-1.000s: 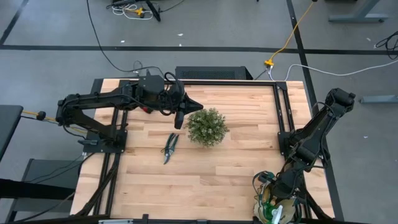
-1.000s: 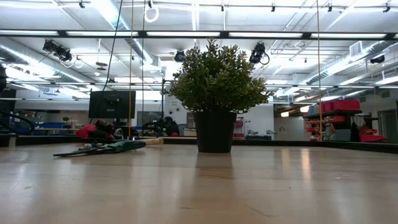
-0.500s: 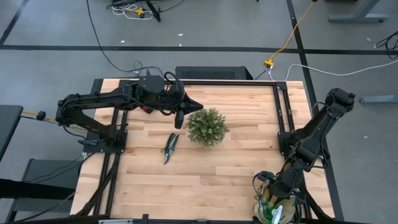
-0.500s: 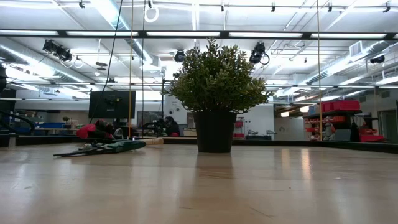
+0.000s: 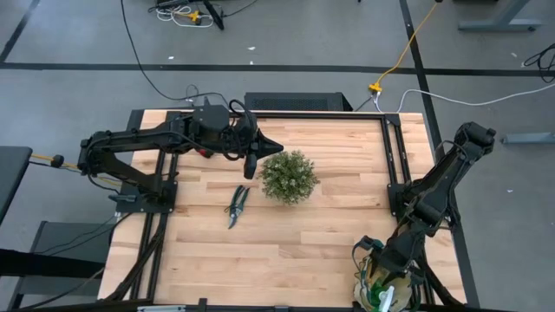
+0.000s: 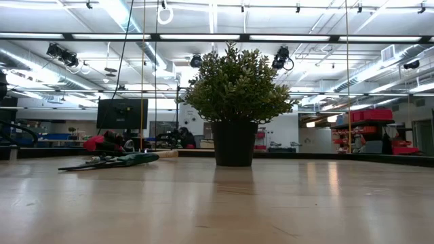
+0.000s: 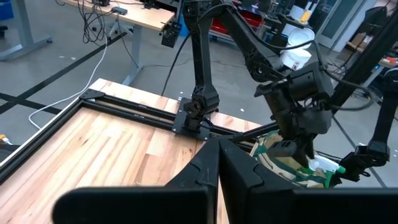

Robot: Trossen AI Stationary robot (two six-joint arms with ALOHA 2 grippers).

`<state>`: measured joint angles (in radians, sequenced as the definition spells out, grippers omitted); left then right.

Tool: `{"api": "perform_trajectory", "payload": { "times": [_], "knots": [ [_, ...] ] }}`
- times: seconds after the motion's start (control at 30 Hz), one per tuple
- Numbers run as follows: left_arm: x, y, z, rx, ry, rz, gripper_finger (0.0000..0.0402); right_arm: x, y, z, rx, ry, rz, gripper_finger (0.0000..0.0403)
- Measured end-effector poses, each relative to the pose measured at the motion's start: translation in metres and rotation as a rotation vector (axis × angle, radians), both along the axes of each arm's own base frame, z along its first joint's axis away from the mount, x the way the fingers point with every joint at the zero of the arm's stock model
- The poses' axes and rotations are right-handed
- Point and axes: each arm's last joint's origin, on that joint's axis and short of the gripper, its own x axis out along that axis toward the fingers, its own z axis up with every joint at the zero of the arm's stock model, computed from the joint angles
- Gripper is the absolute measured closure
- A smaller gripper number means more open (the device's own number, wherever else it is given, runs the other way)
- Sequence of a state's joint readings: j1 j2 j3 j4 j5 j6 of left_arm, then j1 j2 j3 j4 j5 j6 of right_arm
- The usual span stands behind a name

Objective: Pick & Place Garden tools in Gardening bag
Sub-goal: Put the brown hand rake into the white gardening bag

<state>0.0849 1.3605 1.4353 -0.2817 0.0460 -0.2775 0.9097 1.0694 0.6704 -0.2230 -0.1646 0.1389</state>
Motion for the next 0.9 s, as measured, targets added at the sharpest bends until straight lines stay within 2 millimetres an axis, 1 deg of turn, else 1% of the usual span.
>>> {"api": "perform_trajectory", "payload": {
  "times": [0.2, 0.33, 0.63, 0.9],
  "knots": [
    [0.0, 0.0, 0.0, 0.0, 0.0, 0.0, 0.0386, -0.001, -0.012, 0.014, 0.065, -0.036, -0.042, 0.0232],
    [0.0, 0.0, 0.0, 0.0, 0.0, 0.0, 0.0386, -0.002, -0.022, 0.025, 0.094, -0.092, -0.118, 0.024],
    [0.0, 0.0, 0.0, 0.009, 0.001, -0.002, 0.0385, -0.005, -0.05, 0.046, 0.135, -0.23, -0.302, 0.0276],
    [0.0, 0.0, 0.0, 0.012, 0.001, -0.002, 0.0385, -0.01, -0.067, 0.059, 0.163, -0.318, -0.43, 0.0316]
  ]
}}
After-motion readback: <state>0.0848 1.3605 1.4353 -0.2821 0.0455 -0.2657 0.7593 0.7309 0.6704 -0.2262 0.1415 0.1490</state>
